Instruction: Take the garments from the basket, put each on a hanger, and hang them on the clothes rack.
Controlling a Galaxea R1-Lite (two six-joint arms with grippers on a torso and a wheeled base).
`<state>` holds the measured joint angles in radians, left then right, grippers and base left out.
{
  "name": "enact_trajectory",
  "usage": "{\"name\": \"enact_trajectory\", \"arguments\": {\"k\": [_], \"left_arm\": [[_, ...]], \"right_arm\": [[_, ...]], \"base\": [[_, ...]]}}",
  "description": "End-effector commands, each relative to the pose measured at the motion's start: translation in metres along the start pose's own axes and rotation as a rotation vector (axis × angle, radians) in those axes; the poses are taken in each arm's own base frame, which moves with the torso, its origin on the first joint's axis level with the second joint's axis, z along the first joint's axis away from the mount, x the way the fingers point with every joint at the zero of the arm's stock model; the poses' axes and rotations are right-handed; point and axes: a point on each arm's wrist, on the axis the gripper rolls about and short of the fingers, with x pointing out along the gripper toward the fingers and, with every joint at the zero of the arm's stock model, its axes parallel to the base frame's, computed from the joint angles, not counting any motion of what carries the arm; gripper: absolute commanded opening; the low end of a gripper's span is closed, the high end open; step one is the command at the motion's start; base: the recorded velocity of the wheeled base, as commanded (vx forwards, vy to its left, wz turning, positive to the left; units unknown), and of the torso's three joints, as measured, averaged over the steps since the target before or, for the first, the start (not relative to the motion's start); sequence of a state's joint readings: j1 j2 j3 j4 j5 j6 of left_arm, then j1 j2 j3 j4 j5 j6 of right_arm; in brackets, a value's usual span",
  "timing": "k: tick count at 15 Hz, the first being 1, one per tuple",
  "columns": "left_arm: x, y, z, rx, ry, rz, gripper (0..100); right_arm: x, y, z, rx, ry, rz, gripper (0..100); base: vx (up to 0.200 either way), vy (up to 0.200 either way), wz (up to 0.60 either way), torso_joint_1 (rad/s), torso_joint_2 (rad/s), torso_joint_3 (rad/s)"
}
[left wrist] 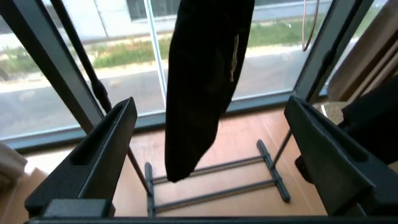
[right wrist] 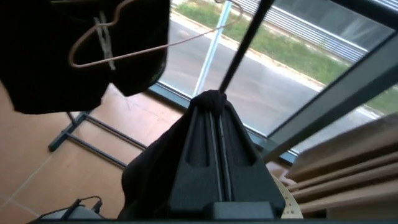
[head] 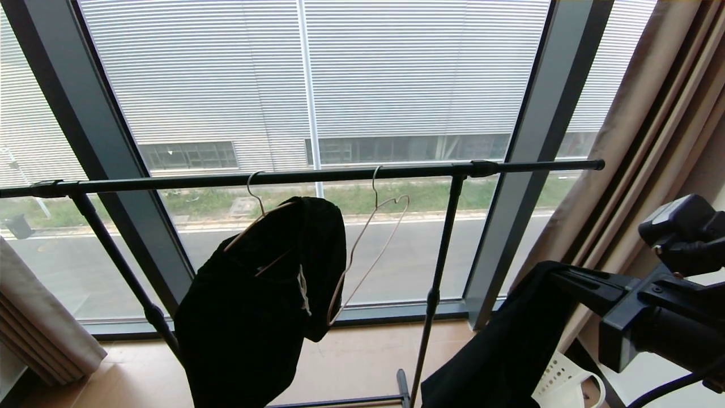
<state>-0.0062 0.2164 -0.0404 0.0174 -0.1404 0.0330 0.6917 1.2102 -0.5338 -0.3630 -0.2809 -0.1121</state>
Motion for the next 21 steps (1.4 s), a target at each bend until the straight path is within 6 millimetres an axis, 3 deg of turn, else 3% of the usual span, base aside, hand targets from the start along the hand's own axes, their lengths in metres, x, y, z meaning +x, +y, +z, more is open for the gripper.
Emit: {"name": "enact_trajectory", "arguments": {"k": [1, 4, 7, 9, 12, 15, 21], "left_arm": [[0.025, 0.003, 0.053, -0.1, 0.145, -0.097, 100], [0.057, -0.002, 0.074, -0.113, 0.29, -0.267, 100], [0.091, -0.027, 0.097, -0.178, 0.355, -0.464, 100], [0.12, -0.045, 0.108, -0.18, 0.376, -0.518, 100], [0.147, -0.071, 0.118, -0.158, 0.407, -0.586, 100], [0.168, -0.098, 0.116, -0.197, 0.41, -0.655, 100], [0.184, -0.136, 0.11, -0.156, 0.436, -0.74, 100]], "right_arm": [[0.016, 0.007, 0.004, -0.011, 0.03, 0.012, 0], [0.018, 0.009, 0.013, -0.012, 0.004, 0.029, 0], [0.028, 0.022, 0.027, -0.025, -0.022, 0.099, 0], [0.036, 0.027, 0.028, -0.044, -0.015, 0.126, 0], [0.05, 0.038, 0.025, -0.056, -0.006, 0.147, 0], [0.069, 0.05, 0.027, -0.054, -0.036, 0.154, 0], [0.068, 0.059, 0.028, -0.062, -0.043, 0.172, 0]], "base": [[0.0, 0.0, 0.0, 0.0, 0.0, 0.0], [0.0, 0.0, 0.0, 0.0, 0.0, 0.0], [0.0, 0.0, 0.0, 0.0, 0.0, 0.0], [0.0, 0.0, 0.0, 0.0, 0.0, 0.0], [0.0, 0.0, 0.0, 0.0, 0.0, 0.0], [0.0, 0.0, 0.0, 0.0, 0.0, 0.0], [0.0, 0.0, 0.0, 0.0, 0.0, 0.0]]}}
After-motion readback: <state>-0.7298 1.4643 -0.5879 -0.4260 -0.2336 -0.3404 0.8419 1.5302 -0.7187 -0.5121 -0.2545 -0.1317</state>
